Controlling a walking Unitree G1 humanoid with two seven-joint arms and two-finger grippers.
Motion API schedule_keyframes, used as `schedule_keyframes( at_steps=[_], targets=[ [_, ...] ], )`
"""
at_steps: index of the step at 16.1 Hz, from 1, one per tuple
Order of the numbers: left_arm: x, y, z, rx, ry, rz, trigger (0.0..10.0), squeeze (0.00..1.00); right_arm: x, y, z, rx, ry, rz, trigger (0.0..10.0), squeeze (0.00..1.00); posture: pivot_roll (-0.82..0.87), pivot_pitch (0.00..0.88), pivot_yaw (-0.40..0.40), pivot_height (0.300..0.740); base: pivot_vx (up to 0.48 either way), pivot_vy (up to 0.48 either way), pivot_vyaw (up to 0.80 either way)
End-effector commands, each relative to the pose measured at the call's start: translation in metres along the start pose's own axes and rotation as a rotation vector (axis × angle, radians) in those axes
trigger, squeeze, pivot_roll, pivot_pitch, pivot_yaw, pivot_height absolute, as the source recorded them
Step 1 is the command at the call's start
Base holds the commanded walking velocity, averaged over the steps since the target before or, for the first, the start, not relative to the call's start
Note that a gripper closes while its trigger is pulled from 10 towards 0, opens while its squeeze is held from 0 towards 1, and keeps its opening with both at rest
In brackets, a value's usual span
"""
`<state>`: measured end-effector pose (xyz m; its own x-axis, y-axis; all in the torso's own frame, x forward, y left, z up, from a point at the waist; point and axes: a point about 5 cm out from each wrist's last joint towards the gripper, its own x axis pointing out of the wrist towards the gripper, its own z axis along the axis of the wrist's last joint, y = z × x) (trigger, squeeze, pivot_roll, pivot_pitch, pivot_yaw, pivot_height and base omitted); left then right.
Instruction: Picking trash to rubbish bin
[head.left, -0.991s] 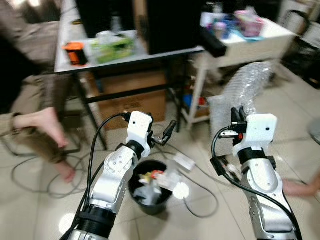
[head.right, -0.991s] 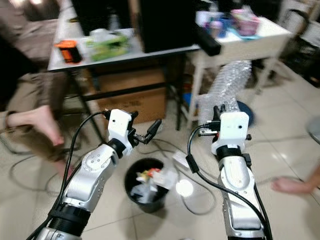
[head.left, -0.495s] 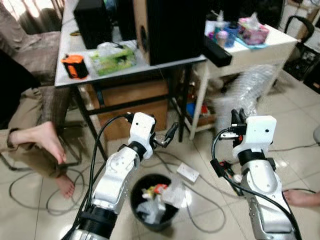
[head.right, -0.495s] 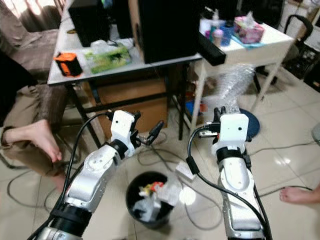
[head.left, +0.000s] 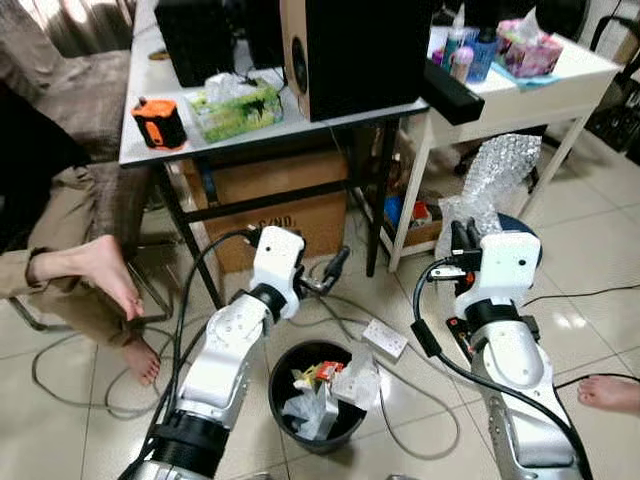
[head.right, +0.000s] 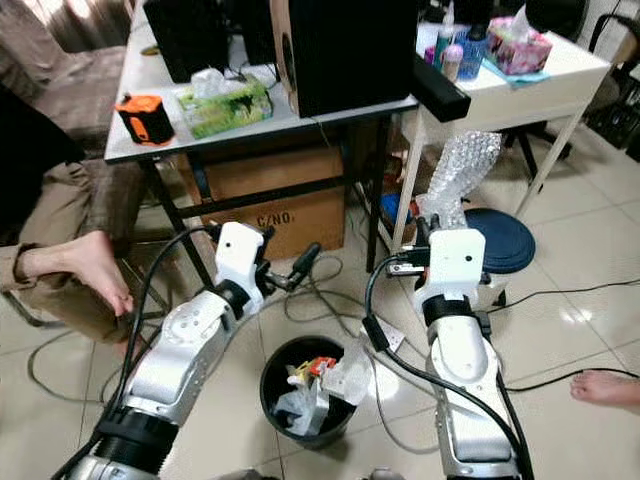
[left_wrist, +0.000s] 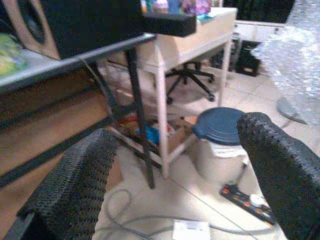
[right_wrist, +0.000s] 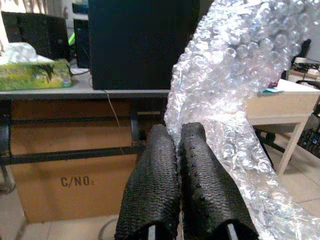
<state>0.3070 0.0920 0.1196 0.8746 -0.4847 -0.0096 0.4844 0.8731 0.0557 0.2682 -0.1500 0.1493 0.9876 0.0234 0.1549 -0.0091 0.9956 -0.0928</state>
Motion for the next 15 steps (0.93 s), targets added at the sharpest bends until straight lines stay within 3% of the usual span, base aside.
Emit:
schedule_keyframes(
  at_steps=[1, 3, 6, 10, 12, 15],
  targets=[
    [-0.004, 0.009, -0.005, 0.027, 0.008, 0.052, 10.0, 0.0, 0.002, 0.004, 0.001, 0.004, 0.001, 0.012, 0.0, 0.0, -0.1, 0.11, 0.052, 0.74, 0.0, 0.0, 0.0],
    [-0.009, 0.024, -0.014, 0.067, 0.032, 0.14, 10.0, 0.0, 0.007, 0.012, 0.005, 0.03, -0.008, 0.063, 0.0, 0.0, -0.09, 0.108, 0.056, 0.74, 0.0, 0.0, 0.0],
    [-0.013, 0.031, -0.017, 0.087, 0.04, 0.165, 10.0, 0.0, 0.009, 0.01, 0.003, 0.041, -0.003, 0.043, 0.0, 0.0, -0.09, 0.106, 0.057, 0.74, 0.0, 0.0, 0.0],
    [-0.029, 0.054, -0.025, 0.127, 0.049, 0.273, 10.0, 0.0, 0.012, 0.003, 0.0, 0.033, -0.003, 0.01, 0.0, 0.0, -0.08, 0.104, 0.064, 0.74, 0.0, 0.0, 0.0],
    [-0.037, 0.063, -0.029, 0.116, 0.068, 0.277, 10.0, 0.0, 0.011, 0.001, -0.003, 0.029, 0.007, 0.006, 0.0, 0.0, -0.07, 0.106, 0.062, 0.74, 0.0, 0.0, 0.0],
    [-0.047, 0.065, -0.031, 0.1, 0.075, 0.16, 10.0, 0.0, 0.008, 0.0, -0.009, 0.019, 0.027, 0.01, 0.0, 0.0, -0.07, 0.116, 0.051, 0.74, 0.0, 0.0, 0.0]
  ],
)
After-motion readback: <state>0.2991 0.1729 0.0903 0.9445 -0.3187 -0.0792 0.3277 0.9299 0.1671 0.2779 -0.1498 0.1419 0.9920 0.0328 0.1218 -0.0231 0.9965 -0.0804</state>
